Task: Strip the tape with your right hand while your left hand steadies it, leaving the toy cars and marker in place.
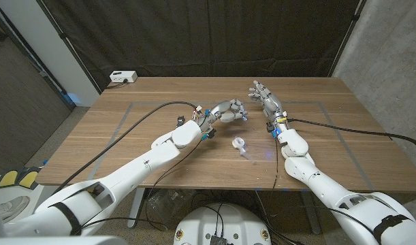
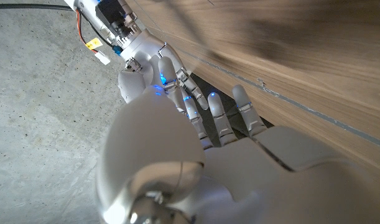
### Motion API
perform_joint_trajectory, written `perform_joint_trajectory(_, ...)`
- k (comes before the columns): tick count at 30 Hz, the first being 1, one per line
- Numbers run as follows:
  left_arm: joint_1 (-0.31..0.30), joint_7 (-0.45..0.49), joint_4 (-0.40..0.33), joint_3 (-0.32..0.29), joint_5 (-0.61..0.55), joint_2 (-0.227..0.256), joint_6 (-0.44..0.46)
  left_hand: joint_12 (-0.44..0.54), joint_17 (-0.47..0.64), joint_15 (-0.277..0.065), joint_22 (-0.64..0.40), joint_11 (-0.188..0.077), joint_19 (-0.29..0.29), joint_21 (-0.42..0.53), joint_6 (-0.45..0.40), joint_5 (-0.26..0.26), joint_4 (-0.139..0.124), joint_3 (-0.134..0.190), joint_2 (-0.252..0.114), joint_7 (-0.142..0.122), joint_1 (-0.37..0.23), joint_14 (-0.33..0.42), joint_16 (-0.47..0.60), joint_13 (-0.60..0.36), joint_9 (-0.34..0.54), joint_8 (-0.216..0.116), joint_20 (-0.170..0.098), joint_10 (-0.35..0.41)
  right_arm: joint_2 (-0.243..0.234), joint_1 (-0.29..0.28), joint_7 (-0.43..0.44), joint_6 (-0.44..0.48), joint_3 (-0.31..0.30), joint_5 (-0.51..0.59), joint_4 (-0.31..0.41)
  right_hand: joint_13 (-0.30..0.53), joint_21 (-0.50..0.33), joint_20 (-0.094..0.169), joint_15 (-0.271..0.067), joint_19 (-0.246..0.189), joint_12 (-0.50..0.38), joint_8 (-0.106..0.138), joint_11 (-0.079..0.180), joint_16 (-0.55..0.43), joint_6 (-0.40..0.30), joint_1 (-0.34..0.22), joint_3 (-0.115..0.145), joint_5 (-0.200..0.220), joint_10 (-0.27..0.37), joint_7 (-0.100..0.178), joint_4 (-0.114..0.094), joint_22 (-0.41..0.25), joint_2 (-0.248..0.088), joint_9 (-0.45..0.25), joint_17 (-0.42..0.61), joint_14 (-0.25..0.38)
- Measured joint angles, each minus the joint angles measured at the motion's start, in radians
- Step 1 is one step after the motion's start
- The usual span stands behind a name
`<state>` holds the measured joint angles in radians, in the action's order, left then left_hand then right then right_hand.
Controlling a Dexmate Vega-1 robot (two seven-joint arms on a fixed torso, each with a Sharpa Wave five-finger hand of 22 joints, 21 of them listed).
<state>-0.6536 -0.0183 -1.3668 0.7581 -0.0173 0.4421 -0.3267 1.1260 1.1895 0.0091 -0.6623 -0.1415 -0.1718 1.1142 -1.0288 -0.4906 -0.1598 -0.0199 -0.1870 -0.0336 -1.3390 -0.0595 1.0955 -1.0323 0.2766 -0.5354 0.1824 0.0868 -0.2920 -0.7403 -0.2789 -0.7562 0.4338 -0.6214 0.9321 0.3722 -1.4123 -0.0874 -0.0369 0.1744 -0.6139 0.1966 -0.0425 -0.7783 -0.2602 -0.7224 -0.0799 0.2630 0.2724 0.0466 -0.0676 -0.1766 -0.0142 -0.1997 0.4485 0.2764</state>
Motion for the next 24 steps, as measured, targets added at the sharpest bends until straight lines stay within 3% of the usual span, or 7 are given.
perform_joint_trajectory(9,-0.017,-0.004,-0.003,-0.021,0.019,0.019,-0.035,0.008,0.0,0.0,0.005,0.0,0.0,0.007,0.0,0.007,0.0,0.0,0.003,0.0,0.003,0.0,0.0,0.005,0.0,0.0,0.0,0.0,0.019,-0.016,0.001,-0.008,-0.002,-0.015,0.017,-0.024,0.015,-0.009,0.006,0.001,0.019,0.007,-0.005,0.039,-0.008,0.026,-0.011,0.0,-0.006,0.0,-0.011,0.0,-0.009,0.005,-0.032,-0.032)
perform_joint_trajectory(15,-0.029,-0.015,0.013,-0.043,0.047,0.036,-0.089,0.008,0.0,0.0,0.005,0.0,0.0,0.008,0.0,0.007,0.0,0.0,0.003,0.0,0.003,0.0,0.0,0.005,0.0,0.0,0.0,0.0,0.02,-0.058,0.066,0.003,0.005,0.022,0.095,-0.033,0.023,-0.013,0.012,-0.002,0.022,0.007,-0.005,0.05,-0.01,0.032,-0.011,0.0,-0.006,-0.003,-0.011,0.0,-0.014,0.005,-0.045,-0.039)
perform_joint_trajectory(19,-0.04,-0.015,0.026,-0.067,0.047,0.048,-0.089,0.008,0.0,0.0,0.008,0.0,0.0,0.008,0.0,0.007,0.003,0.003,0.003,0.0,0.003,0.0,0.0,0.006,0.0,0.0,0.0,0.0,0.02,-0.058,0.136,0.026,0.005,0.067,0.095,-0.038,0.03,-0.013,0.014,-0.002,0.026,0.007,-0.005,0.062,-0.013,0.036,-0.015,0.0,-0.006,-0.006,-0.015,0.0,-0.018,0.005,-0.054,-0.04)
perform_joint_trajectory(20,-0.04,-0.015,0.026,-0.067,0.047,0.048,-0.089,0.008,0.0,0.0,0.009,0.0,0.0,0.008,0.002,0.007,0.003,0.003,0.003,-0.002,0.003,0.0,0.0,0.009,0.0,0.0,0.0,0.0,0.002,-0.104,0.159,0.034,0.009,0.083,0.196,-0.041,0.03,-0.013,0.014,-0.002,0.026,0.007,-0.005,0.062,-0.013,0.035,-0.015,-0.001,-0.006,-0.006,-0.015,0.003,-0.018,0.005,-0.054,-0.04)
perform_joint_trajectory(21,-0.045,-0.014,0.033,-0.078,0.071,0.053,-0.15,0.008,0.0,0.0,0.009,0.0,0.0,0.008,0.005,0.008,0.003,0.003,0.003,-0.005,0.003,0.0,0.0,0.012,0.0,0.0,0.0,0.0,0.0,-0.107,0.169,0.037,0.009,0.09,0.202,-0.043,0.03,-0.013,0.014,-0.002,0.026,0.01,-0.006,0.062,-0.013,0.037,-0.015,-0.004,-0.005,-0.006,-0.015,0.004,-0.02,0.004,-0.058,-0.04)
perform_joint_trajectory(24,-0.052,-0.009,0.046,-0.091,0.081,0.058,-0.178,0.008,0.0,0.0,0.009,-0.004,0.0,0.008,0.007,0.015,0.003,0.003,0.003,-0.008,0.003,0.0,0.0,0.018,0.0,0.0,0.0,0.004,-0.009,-0.13,0.223,0.058,0.012,0.128,0.257,-0.046,0.03,-0.013,0.014,-0.002,0.026,0.011,-0.009,0.066,-0.013,0.04,-0.015,-0.005,-0.002,-0.006,-0.015,0.005,-0.022,0.004,-0.063,-0.04)
